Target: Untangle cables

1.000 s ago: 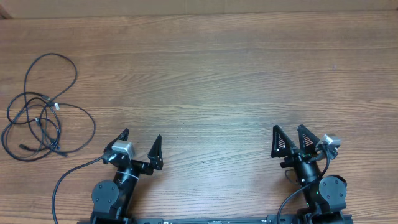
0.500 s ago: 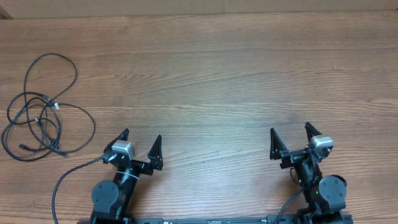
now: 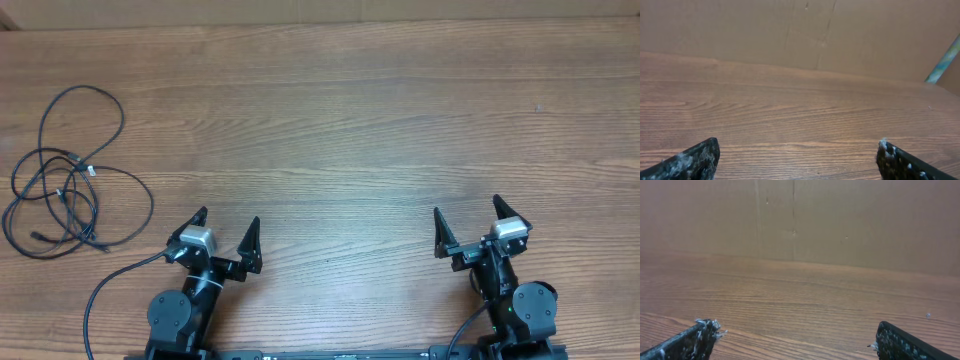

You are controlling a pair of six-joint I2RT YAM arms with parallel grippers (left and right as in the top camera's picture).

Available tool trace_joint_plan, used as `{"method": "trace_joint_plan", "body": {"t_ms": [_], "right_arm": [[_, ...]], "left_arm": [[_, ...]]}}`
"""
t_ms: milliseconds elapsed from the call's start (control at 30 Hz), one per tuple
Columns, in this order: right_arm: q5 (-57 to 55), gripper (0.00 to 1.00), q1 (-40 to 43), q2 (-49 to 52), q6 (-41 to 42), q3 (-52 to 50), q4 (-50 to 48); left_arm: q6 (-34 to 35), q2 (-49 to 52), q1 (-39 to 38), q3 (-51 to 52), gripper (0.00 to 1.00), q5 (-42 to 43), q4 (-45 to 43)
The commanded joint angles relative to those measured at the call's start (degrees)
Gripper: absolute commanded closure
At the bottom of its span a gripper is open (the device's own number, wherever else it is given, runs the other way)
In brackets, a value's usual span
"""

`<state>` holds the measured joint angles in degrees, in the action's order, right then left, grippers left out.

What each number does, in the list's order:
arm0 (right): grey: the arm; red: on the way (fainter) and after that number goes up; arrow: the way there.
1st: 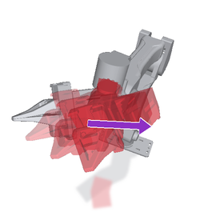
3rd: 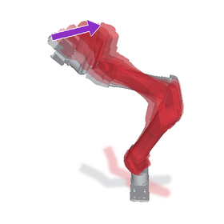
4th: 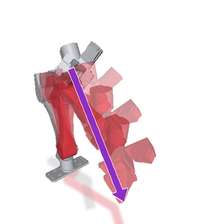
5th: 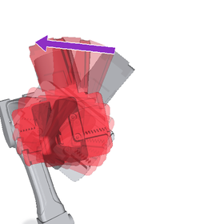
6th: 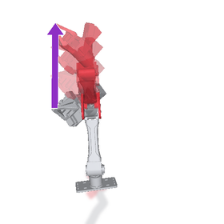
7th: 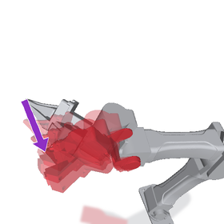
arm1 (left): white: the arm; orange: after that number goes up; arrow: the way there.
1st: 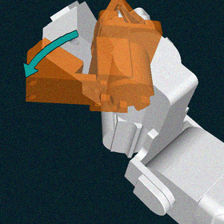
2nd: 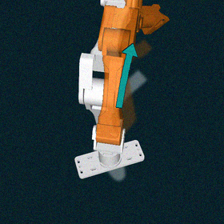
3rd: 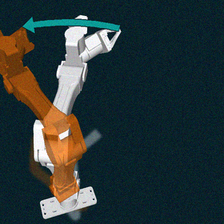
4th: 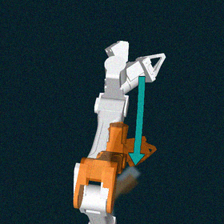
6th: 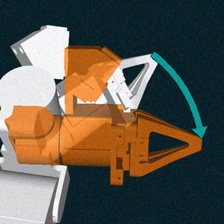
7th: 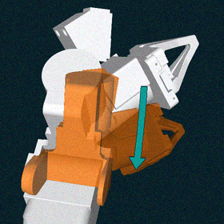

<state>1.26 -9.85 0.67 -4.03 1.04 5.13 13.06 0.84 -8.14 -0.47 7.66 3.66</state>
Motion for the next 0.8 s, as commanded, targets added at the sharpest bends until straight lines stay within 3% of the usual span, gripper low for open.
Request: {"method": "trace_joint_plan", "body": {"t_ms": [0,767], "right_arm": [[-0.1,0.00,-0.2,-0.5,-0.5,-0.6,-0.3],[-0.1,0.00,2.5,-0.5,-0.5,-0.6,-0.3]], "left_arm": [[-1.5,-0.6,0.2,0.2,0.00,-0.6,0.2],[-1.5,-0.6,0.2,0.2,0.00,-0.6,0.2]]}}
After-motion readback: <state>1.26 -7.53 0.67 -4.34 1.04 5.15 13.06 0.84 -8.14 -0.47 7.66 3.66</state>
